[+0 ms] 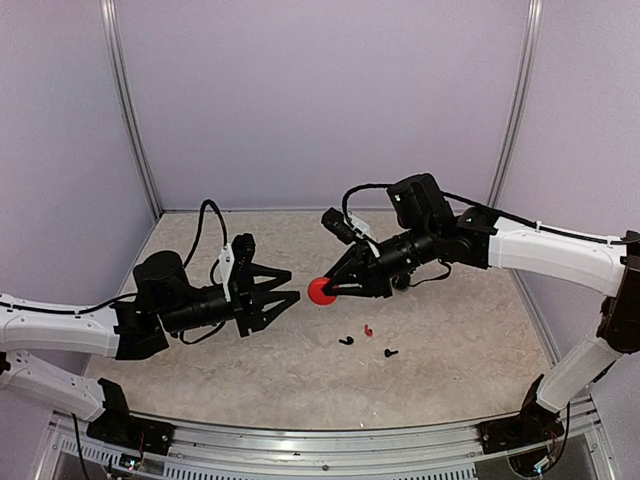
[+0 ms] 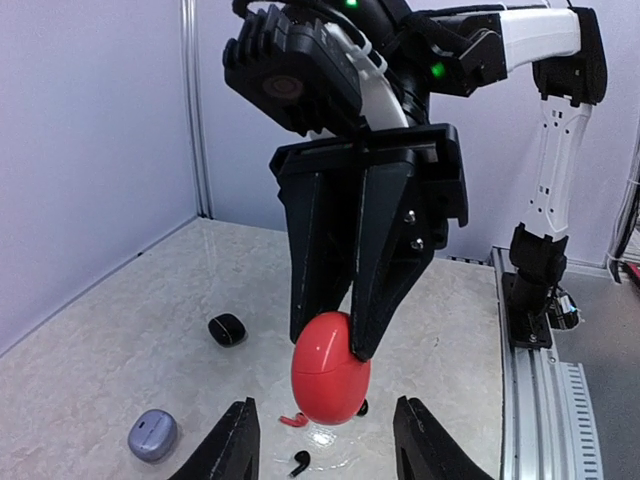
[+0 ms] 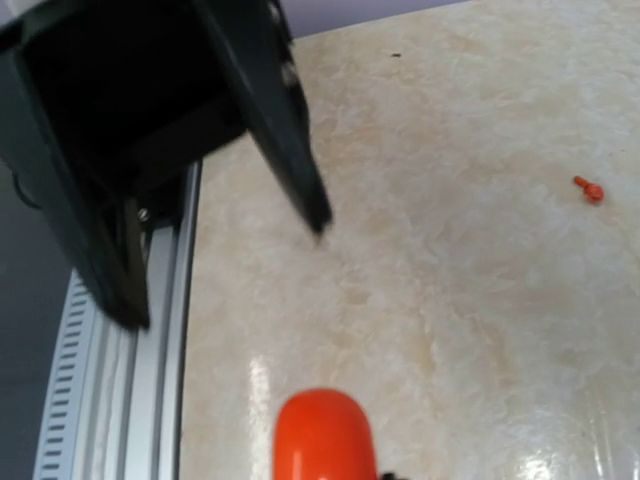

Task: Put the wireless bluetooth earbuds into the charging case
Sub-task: Pass from the left arm to the right, then pass from the right arm to the left

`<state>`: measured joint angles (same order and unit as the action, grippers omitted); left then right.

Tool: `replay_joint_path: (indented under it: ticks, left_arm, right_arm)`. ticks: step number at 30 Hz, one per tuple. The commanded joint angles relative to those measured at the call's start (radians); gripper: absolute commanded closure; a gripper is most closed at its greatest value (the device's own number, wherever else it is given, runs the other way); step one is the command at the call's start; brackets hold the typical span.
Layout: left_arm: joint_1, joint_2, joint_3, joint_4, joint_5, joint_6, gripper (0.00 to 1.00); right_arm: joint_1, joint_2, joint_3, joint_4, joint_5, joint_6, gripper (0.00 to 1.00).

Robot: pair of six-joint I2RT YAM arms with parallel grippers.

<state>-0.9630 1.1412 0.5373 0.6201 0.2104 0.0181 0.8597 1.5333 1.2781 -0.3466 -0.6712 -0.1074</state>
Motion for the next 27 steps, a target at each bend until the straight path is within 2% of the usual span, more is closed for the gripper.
replay_joint_path:
  ticks: [1,9,17,27]
  left_arm:
    - [0.012,0.044,0.046,-0.036,0.142,-0.052,0.54]
    - [0.015,0.082,0.064,-0.045,0.137,-0.057,0.54]
    - [0.015,0.15,0.081,-0.02,0.178,-0.078,0.47]
    - [0.015,0.185,0.098,0.019,0.219,-0.092,0.51]
  right_arm:
    - [0.013,-0.035,0.023,-0.038,-0.042,-0.048,0.91]
    - [0.014,-0.033,0.018,-0.02,-0.06,-0.031,0.92]
    - [0.028,-0.029,0.025,-0.009,-0.1,-0.027,0.92]
    - [0.05,-0.011,0.038,-0.009,-0.108,-0.032,0.92]
